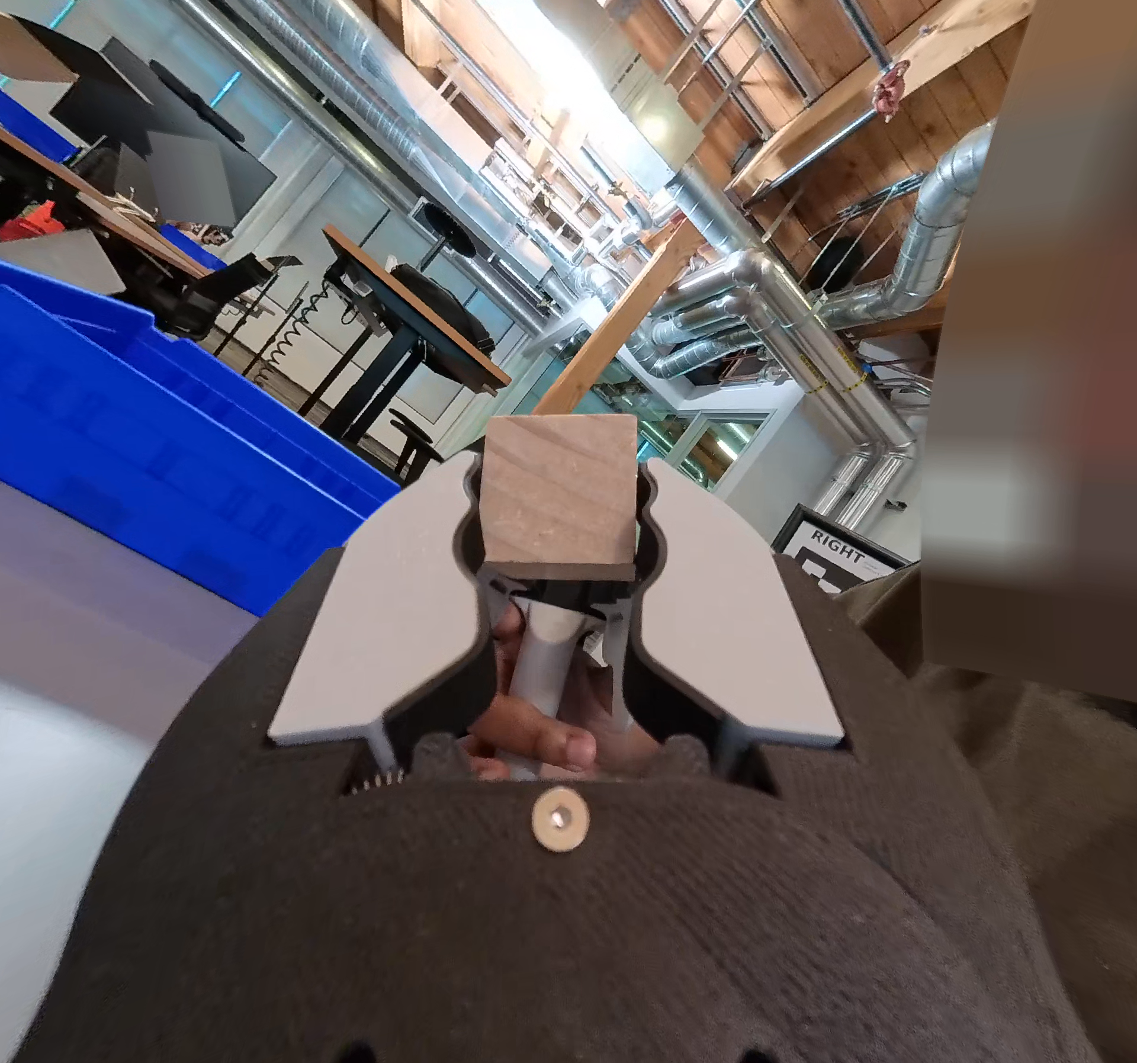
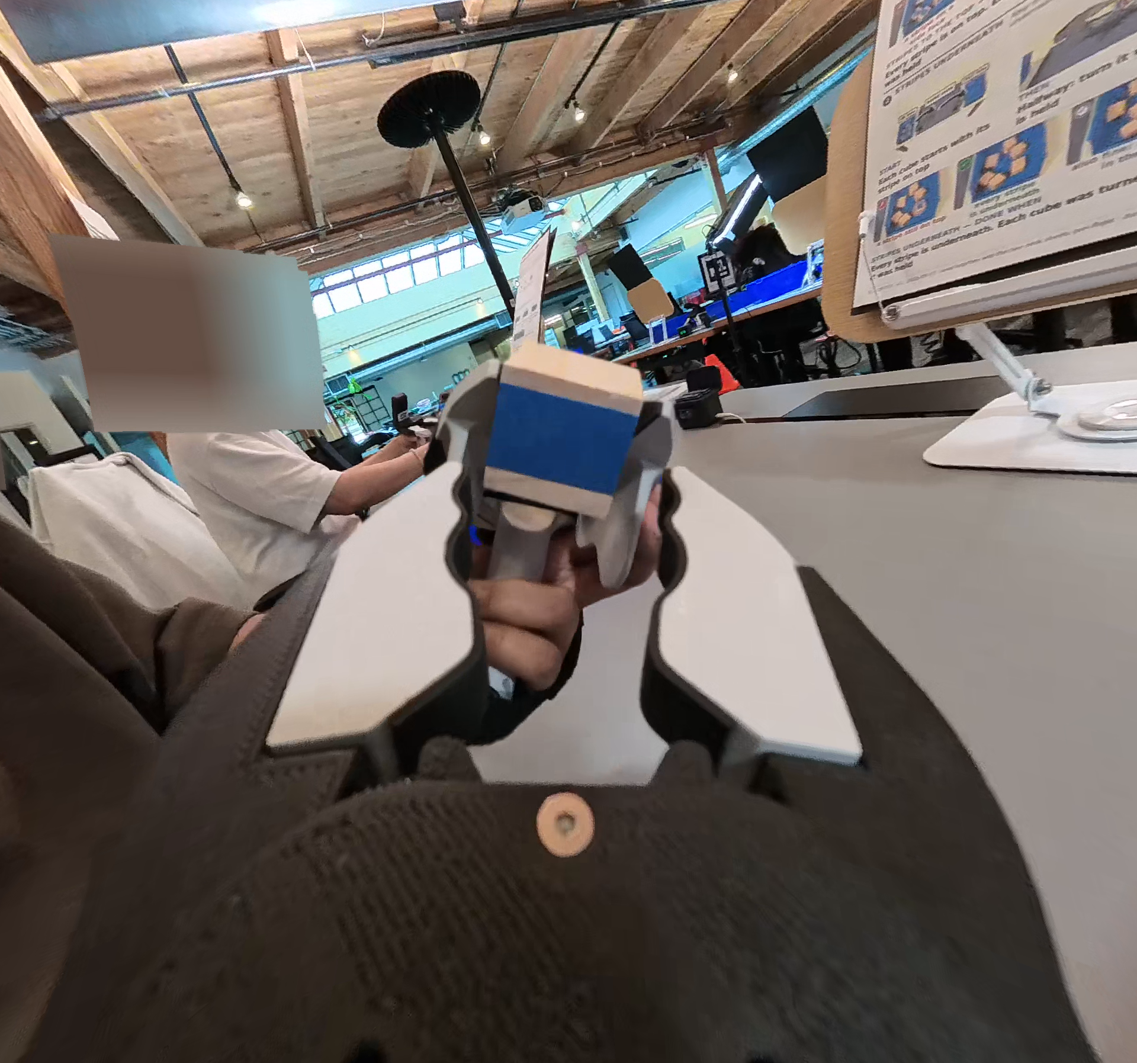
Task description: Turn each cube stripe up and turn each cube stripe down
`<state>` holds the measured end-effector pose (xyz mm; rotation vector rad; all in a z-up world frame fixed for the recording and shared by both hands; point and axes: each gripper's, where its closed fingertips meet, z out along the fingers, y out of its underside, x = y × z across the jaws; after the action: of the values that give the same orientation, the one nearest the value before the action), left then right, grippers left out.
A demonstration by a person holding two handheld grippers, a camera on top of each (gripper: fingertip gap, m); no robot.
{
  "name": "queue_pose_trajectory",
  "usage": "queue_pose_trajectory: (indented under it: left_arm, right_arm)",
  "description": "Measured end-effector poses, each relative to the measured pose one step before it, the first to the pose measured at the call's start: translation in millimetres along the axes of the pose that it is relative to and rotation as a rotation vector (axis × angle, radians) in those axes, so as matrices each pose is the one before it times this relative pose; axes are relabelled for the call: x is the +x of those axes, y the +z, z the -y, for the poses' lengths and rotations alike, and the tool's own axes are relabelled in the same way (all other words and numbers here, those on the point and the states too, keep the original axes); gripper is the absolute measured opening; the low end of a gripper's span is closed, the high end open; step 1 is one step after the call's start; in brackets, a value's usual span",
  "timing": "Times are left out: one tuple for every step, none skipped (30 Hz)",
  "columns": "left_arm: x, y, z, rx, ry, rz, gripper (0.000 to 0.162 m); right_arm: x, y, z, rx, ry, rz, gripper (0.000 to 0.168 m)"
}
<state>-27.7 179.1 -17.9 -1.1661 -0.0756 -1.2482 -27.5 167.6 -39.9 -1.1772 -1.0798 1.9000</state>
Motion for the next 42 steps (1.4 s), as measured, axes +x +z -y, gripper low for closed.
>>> queue_pose_trajectory:
  left_arm:
    - [-2.07,0.75,-3.83,-0.0131,0.0015,0.0109,0.047]
    - [-2.37,0.46,-4.01,-0.0188,0.0097,0.0116,0.047]
    - [-2.49,-0.55,-1.11,-0.0048,0.0057,0.0112,0.047]
    - [-0.99,-0.78,0.25,0.0010,-0.0090,-0.0014,0.047]
    - [-0.31,-0.62,-0.15,-0.0045,-0.0110,-0.0071,0.047]
    - [-0.37,-0.57,-0.49,-0.0031,-0.0060,-0.0049,0.047]
    - [-0.56,-0.62,-0.67,-0.0026,-0.0052,-0.0027,0.047]
    - [-0.61,-0.47,-0.80,-0.0053,-0.0090,-0.0050,0.047]
    - [-0.81,-0.47,-0.90,-0.0063,-0.0103,-0.0055,0.047]
    - [-1.03,-0.57,-1.05,-0.0055,-0.0092,-0.0028,0.047]
    - [-1.19,-0.74,-0.55,-0.0024,-0.0038,0.0015,0.047]
    - [-1.01,-0.54,-1.02,-0.0050,-0.0018,0.0030,0.048]
    - [-0.82,-0.33,-0.75,-0.0062,-0.0020,0.0028,0.048]
    - [-0.49,-0.14,-0.68,-0.0064,-0.0007,0.0026,0.048]
    - [-0.08,-0.15,-0.72,-0.0077,0.0012,-0.0006,0.048]
    - [-0.08,-0.25,-0.68,-0.0066,0.0021,-0.0005,0.048]
    - [-0.39,-0.51,-0.37,-0.0035,0.0011,0.0006,0.048]
    - [-0.25,-0.66,0.11,-0.0001,-0.0011,-0.0001,0.048]
    - [-0.68,-0.74,0.70,0.0037,-0.0035,0.0019,0.048]
    - [-1.15,-0.82,0.75,0.0035,-0.0033,0.0051,0.048]
    - [-1.30,-0.72,0.17,-0.0002,-0.0016,0.0056,0.049]
    - [-1.32,-0.53,-0.08,-0.0018,-0.0006,0.0052,0.049]
    - [-1.20,-0.47,-0.22,-0.0022,0.0000,0.0056,0.049]
    - [-1.16,-0.22,-0.53,-0.0042,0.0003,0.0060,0.049]
    - [-0.85,0.03,-0.89,-0.0050,0.0009,0.0039,0.049]
    - [-0.78,0.23,-1.24,-0.0055,0.0007,0.0046,0.049]
    - [-0.82,0.38,-1.37,-0.0068,0.0010,0.0047,0.049]
    - [-0.77,0.70,-1.46,-0.0081,0.0012,0.0043,0.049]
    - [-0.49,0.65,-1.43,-0.0077,0.0024,0.0021,0.050]
    - [-0.60,0.69,-1.55,-0.0076,0.0021,0.0029,0.050]
    - [-1.00,0.67,-1.63,-0.0082,0.0014,0.0040,0.050]
    - [-0.95,0.61,-1.64,-0.0072,0.0005,0.0037,0.050]
    - [-0.83,0.67,-1.47,-0.0062,-0.0010,0.0023,0.050]
    - [-0.87,0.52,-1.11,-0.0048,-0.0024,0.0029,0.050]
    - [-0.90,0.44,-1.00,-0.0037,-0.0035,0.0035,0.051]
    - [-0.78,0.29,-0.68,-0.0025,-0.0027,0.0030,0.051]
    - [-0.70,0.07,-0.67,-0.0020,-0.0011,0.0038,0.052]
    - [-0.91,0.15,-1.02,-0.0043,-0.0005,0.0036,0.053]
    - [-1.41,0.22,-1.62,-0.0086,-0.0008,0.0045,0.054]
    - [-1.66,0.39,-1.96,-0.0095,-0.0010,0.0065,0.055]
    - [-1.74,0.36,-1.97,-0.0084,-0.0006,0.0063,0.056]
    - [-1.45,0.27,-1.97,-0.0074,-0.0013,0.0049,0.057]
  right_arm:
    - [1.39,0.01,-1.63,-0.0121,-0.0001,-0.0051,0.053]
    - [-0.28,0.11,-1.56,-0.0134,-0.0040,0.0048,0.048]
    - [0.30,0.33,-1.27,-0.0109,0.0006,-0.0009,0.046]
    - [0.53,0.40,-0.39,-0.0056,0.0037,-0.0024,0.045]
    - [0.16,0.22,-0.10,-0.0023,0.0023,0.0006,0.045]
    - [0.22,0.06,-0.38,-0.0034,-0.0004,0.0010,0.045]
    - [0.36,-0.11,-0.26,-0.0028,0.0013,0.0028,0.045]
    - [0.33,-0.28,0.02,-0.0011,0.0055,0.0042,0.044]
    - [0.45,-0.26,0.36,0.0011,0.0073,0.0027,0.044]
    - [0.97,-0.85,1.44,0.0076,0.0067,-0.0015,0.044]
    - [0.75,-1.06,2.14,0.0083,0.0055,0.0003,0.044]
    - [0.57,-0.82,1.58,0.0024,0.0033,0.0012,0.044]
    - [0.58,-0.71,0.50,-0.0070,0.0022,0.0016,0.044]
    - [0.14,-0.83,0.63,-0.0070,0.0040,0.0021,0.044]
    - [0.13,-1.09,1.43,-0.0008,0.0051,0.0003,0.044]
    - [0.90,-1.34,2.14,0.0024,0.0039,-0.0041,0.044]
    - [1.40,-1.64,2.37,0.0026,0.0025,-0.0053,0.044]
    - [1.71,-1.95,2.85,0.0043,0.0014,-0.0048,0.044]
    - [2.33,-2.34,3.50,0.0062,-0.0003,-0.0082,0.044]
    - [3.02,-2.83,4.25,0.0074,-0.0045,-0.0116,0.044]
    - [3.70,-3.22,5.49,0.0075,-0.0109,-0.0157,0.044]
    - [4.94,-3.91,7.11,0.0085,-0.0197,-0.0234,0.044]
    - [6.55,-4.49,8.60,0.0077,-0.0290,-0.0303,0.044]
    - [8.25,-4.74,9.09,0.0001,-0.0382,-0.0352,0.044]
    - [11.27,-4.70,7.78,-0.0186,-0.0421,-0.0443,0.044]
    - [14.35,-5.17,6.57,-0.0318,-0.0377,-0.0538,0.044]
    - [16.48,-6.29,7.96,-0.0189,-0.0268,-0.0597,0.044]
    - [17.74,-6.41,8.22,-0.0116,-0.0099,-0.0582,0.044]
    - [18.49,-5.74,7.20,-0.0167,-0.0007,-0.0535,0.044]
    - [20.04,-5.18,6.80,-0.0147,-0.0092,-0.0560,0.044]
    - [21.99,-4.35,6.05,-0.0113,-0.0266,-0.0640,0.044]
    - [24.09,-2.73,3.21,-0.0203,-0.0375,-0.0719,0.044]
    - [24.85,-0.74,-0.38,-0.0324,-0.0420,-0.0740,0.044]
    - [23.08,1.03,-3.23,-0.0404,-0.0272,-0.0702,0.044]
    - [18.56,3.03,-4.82,-0.0473,-0.0009,-0.0501,0.044]
    - [13.16,4.93,-6.66,-0.0574,0.0191,-0.0264,0.044]
    - [9.32,6.06,-7.40,-0.0636,0.0256,-0.0123,0.044]
    - [7.88,6.55,-5.70,-0.0484,0.0145,-0.0124,0.045]
    - [9.42,7.16,-4.98,-0.0419,-0.0015,-0.0252,0.045]
    - [11.37,7.90,-5.45,-0.0435,-0.0178,-0.0389,0.045]
    - [12.20,9.06,-7.31,-0.0529,-0.0273,-0.0435,0.045]
    - [10.26,10.42,-9.87,-0.0671,-0.0260,-0.0289,0.045]
